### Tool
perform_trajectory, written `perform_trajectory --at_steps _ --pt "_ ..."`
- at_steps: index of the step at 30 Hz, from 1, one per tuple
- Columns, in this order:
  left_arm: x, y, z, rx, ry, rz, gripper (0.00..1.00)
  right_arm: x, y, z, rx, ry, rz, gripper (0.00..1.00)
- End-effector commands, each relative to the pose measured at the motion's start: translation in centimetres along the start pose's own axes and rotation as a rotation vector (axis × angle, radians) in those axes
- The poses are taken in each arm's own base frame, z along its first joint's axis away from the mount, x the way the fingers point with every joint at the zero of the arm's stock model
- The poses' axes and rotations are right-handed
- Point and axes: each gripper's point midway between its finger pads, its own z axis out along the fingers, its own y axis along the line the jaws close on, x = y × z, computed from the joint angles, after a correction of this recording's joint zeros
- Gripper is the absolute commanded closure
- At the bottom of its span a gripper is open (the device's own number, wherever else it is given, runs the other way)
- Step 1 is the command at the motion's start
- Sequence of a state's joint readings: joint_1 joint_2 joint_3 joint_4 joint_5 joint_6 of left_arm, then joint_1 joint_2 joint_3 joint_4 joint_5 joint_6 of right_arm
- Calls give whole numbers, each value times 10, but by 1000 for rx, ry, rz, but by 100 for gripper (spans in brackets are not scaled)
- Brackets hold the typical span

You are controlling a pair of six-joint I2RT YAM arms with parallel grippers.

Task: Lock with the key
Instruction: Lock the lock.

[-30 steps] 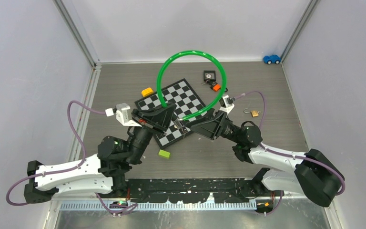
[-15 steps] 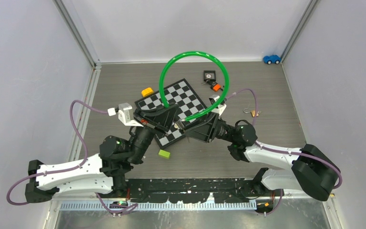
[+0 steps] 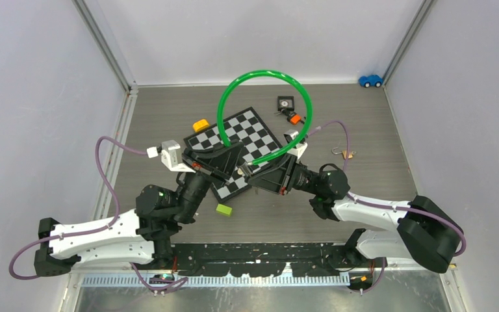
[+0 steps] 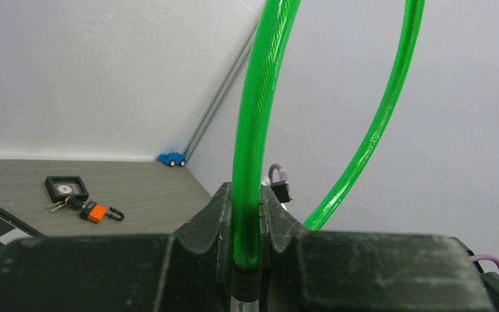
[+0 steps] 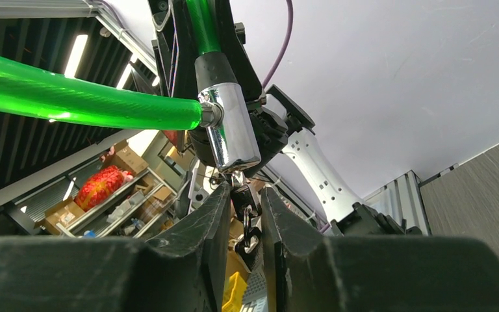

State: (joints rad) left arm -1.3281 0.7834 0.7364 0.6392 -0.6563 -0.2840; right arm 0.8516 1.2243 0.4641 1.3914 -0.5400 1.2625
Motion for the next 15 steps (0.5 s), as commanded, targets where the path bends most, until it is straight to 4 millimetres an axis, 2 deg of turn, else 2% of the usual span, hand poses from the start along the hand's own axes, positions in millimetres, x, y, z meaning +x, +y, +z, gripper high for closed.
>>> perform_trajectory --at_steps 1,5,15 --pt "-49 -20 5 51 -128 -115 100 -7 14 4 -52 -28 -51 73" --pt "-49 -19 5 51 -128 -115 100 -9 11 3 -40 -46 -68 76" --pt "-48 -16 5 36 -124 -110 100 -14 5 -5 4 -118 -128 91"
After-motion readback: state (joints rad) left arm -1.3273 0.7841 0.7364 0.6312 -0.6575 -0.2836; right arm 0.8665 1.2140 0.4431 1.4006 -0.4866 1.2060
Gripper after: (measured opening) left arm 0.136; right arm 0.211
